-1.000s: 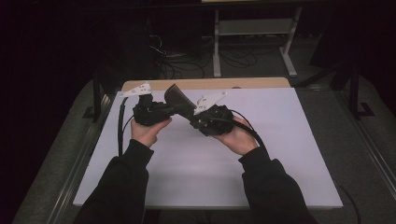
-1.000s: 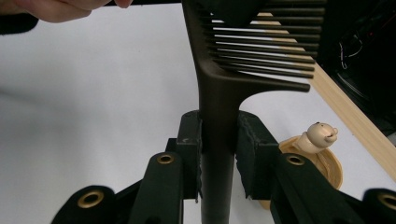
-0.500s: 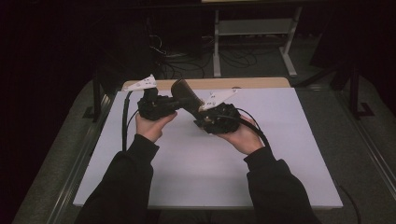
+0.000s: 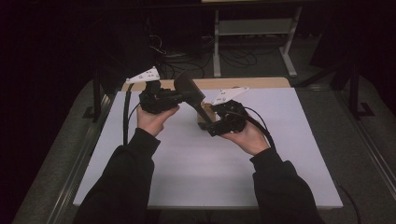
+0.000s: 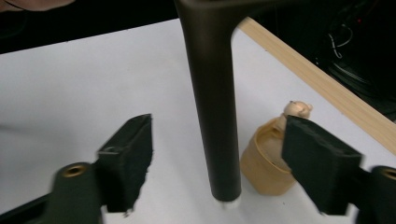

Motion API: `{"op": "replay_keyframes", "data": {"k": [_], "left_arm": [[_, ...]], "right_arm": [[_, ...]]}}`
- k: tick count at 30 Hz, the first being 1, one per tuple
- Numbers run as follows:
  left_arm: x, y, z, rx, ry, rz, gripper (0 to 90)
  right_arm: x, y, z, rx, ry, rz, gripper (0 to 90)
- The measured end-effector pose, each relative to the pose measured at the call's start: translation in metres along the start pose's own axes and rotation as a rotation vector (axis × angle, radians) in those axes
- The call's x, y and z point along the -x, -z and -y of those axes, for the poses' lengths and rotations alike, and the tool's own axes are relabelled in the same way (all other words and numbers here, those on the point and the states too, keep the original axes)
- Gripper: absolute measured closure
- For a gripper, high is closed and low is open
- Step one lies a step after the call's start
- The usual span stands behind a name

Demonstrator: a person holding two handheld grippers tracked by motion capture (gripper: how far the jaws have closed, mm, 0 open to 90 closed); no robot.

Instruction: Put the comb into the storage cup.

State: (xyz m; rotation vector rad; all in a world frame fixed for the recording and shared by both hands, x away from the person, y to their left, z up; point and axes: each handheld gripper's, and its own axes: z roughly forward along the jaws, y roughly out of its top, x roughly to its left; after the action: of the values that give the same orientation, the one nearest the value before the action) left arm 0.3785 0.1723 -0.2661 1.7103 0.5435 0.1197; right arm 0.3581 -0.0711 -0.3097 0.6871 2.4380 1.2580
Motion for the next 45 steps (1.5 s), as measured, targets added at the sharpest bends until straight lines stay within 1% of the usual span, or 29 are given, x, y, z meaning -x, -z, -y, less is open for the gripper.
{"op": "replay_keyframes", "data": {"k": [3,5,7,10,13,15,19,29,31,34,39,42,45], "left_arm": [[-0.001,0.0,-0.003,-0.001,-0.004,-0.008,84.3],[-0.001,-0.001,-0.005,-0.007,-0.006,-0.005,84.3],[0.0,-0.001,-0.007,-0.009,-0.013,-0.003,84.3],[0.0,-0.002,-0.011,-0.006,-0.017,0.003,84.3],[0.0,-0.004,-0.016,-0.005,-0.023,0.004,84.3],[0.001,-0.006,-0.02,-0.011,-0.03,0.002,84.3],[0.001,-0.008,-0.026,-0.021,-0.058,-0.004,84.3],[-0.004,-0.01,-0.039,-0.018,-0.076,-0.012,84.3],[-0.005,-0.01,-0.041,-0.025,-0.079,-0.019,84.2],[-0.007,-0.01,-0.043,-0.041,-0.094,-0.037,84.2],[-0.012,-0.008,-0.047,-0.024,-0.079,-0.046,84.2],[-0.013,-0.009,-0.051,-0.018,-0.086,-0.043,84.2],[-0.015,-0.012,-0.053,-0.017,-0.091,-0.052,84.2]], "right_arm": [[0.003,0.002,0.003,0.008,-0.021,0.014,13.9],[0.006,0.004,0.005,0.01,-0.03,0.008,11.5],[0.008,0.006,0.007,0.012,-0.034,0.007,3.8],[0.01,0.01,0.011,0.025,-0.04,0.009,0.0],[0.012,0.014,0.015,0.045,-0.044,0.009,0.0],[0.013,0.017,0.018,0.052,-0.055,0.017,0.0],[0.017,0.023,0.026,0.061,-0.071,0.031,0.0],[0.025,0.037,0.049,0.095,-0.114,0.032,0.0],[0.026,0.04,0.053,0.108,-0.119,0.031,0.0],[0.026,0.045,0.059,0.122,-0.124,0.034,0.0],[0.027,0.05,0.069,0.135,-0.137,0.04,0.0],[0.027,0.053,0.076,0.147,-0.161,0.03,0.0],[0.025,0.056,0.084,0.152,-0.165,0.036,0.0]]}}
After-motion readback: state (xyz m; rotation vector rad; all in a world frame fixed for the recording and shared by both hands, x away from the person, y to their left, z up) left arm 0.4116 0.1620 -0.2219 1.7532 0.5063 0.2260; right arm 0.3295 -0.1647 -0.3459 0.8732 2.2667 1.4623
